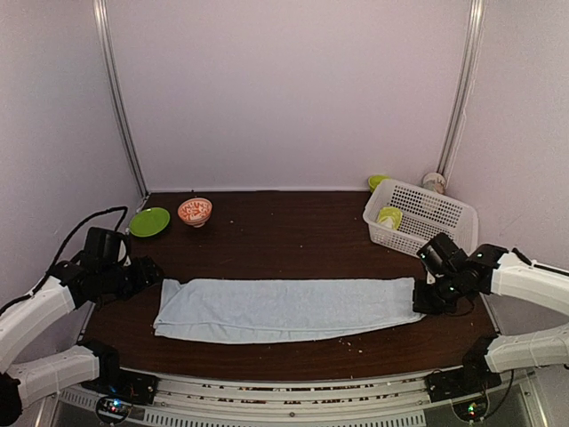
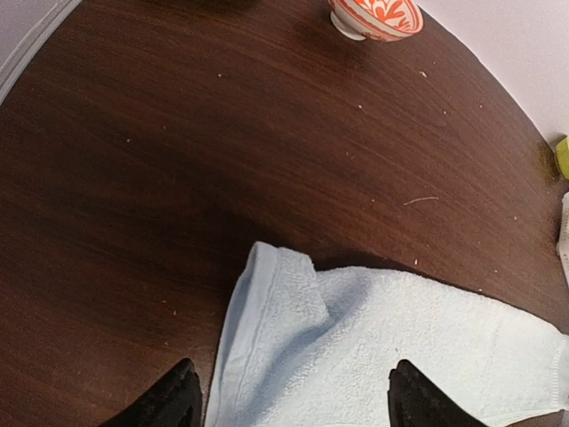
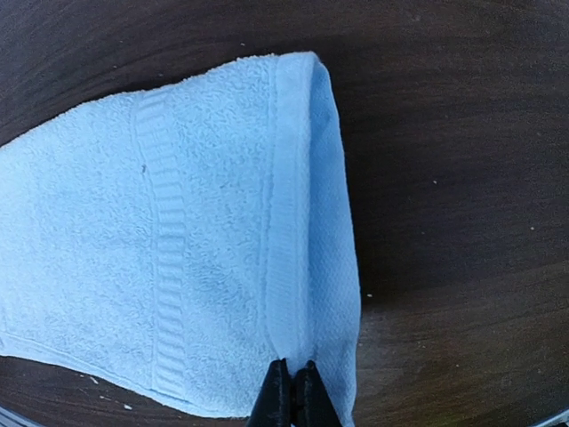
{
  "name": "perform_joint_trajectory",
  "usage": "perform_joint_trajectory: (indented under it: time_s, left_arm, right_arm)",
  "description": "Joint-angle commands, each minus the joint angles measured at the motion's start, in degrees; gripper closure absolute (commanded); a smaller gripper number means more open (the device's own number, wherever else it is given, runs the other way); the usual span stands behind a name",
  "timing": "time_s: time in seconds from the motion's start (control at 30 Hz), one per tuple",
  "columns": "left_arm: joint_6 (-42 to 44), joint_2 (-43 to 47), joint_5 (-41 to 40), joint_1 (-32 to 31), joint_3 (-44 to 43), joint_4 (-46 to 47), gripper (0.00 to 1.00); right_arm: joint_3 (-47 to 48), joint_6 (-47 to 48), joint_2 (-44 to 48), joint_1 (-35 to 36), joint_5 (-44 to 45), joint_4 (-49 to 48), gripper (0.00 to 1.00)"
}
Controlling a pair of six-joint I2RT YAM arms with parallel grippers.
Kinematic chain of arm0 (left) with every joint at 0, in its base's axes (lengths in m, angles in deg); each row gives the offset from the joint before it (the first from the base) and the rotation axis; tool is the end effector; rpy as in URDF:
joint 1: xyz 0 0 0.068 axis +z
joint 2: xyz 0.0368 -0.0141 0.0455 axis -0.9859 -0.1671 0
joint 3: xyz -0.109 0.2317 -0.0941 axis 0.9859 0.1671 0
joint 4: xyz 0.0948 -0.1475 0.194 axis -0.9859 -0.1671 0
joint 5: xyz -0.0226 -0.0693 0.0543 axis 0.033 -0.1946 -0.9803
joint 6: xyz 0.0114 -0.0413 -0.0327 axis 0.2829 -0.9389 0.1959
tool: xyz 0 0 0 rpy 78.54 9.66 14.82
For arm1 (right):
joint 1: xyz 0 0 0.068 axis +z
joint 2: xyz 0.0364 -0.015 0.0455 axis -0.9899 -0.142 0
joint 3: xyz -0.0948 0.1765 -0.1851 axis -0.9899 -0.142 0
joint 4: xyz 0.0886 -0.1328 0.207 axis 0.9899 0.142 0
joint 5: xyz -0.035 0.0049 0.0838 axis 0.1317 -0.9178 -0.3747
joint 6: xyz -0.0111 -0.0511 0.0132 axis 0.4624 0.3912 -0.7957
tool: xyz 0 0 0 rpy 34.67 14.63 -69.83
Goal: Roll the towels
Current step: Smooth out the towel at the center of the board.
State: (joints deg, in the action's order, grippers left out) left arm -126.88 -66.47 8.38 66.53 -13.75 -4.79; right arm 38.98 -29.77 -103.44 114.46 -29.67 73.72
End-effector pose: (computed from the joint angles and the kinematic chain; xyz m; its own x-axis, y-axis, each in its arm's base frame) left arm 0.1584 -0.0398 0.2123 -0.6737 -0.5661 -0.4750 -0.3181 0.8024 -0.5050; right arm 0.1434 0.0910 0.1957 -0.9421 0.2116 -0.2603 0.1561 0.9633 0.2183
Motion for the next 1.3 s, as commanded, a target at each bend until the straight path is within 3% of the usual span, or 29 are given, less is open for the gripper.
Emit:
perform_joint_trajectory:
  time_s: [0.0,0.17,0.3,0.37,0.47,0.57,0.7,0.83,1.03,1.27]
  left_arm:
    - [0.7,-0.3,0.7,0.3,0.6,3.2,0.27]
    - [0.8,-1.7,1.4,0.4,0.9,4.6,0.27]
    - [1.3,-4.1,2.5,0.3,0.5,5.2,0.26]
    - [2.0,-5.3,3.1,0.4,0.2,4.9,0.26]
    - [2.3,-6.7,4.8,0.4,0.5,5.1,0.26]
    - [1.4,-7.5,7.4,0.2,1.4,5.7,0.28]
    - [-0.3,-6.3,7.9,-1.9,2.6,5.8,0.30]
    - [-1.8,-5.8,5.9,-5.2,3.1,4.6,0.32]
    - [-1.8,-6.0,2.5,-10.1,1.2,1.6,0.35]
    - [-0.9,-7.1,-1.1,-10.7,0.2,0.8,0.35]
  right_arm:
    - [-1.0,-3.3,0.7,-1.3,5.0,5.8,1.00]
    - [-3.2,-7.5,5.4,-4.0,7.1,7.3,1.00]
    - [-1.6,-6.9,5.2,-4.8,7.5,7.6,0.70]
    - [0.6,-5.2,5.2,-4.8,6.9,7.3,0.63]
    - [3.4,-0.7,4.9,-3.1,1.8,2.8,0.62]
    - [4.8,2.1,1.5,3.6,-3.1,-6.3,0.62]
    - [11.5,4.4,-11.5,16.2,-3.5,-12.4,0.64]
    - [19.4,6.5,-24.5,23.1,-1.6,-15.3,0.66]
    - [24.5,4.9,-36.1,23.5,0.6,-15.4,0.68]
    - [15.3,2.7,-37.0,19.8,0.7,-15.3,0.71]
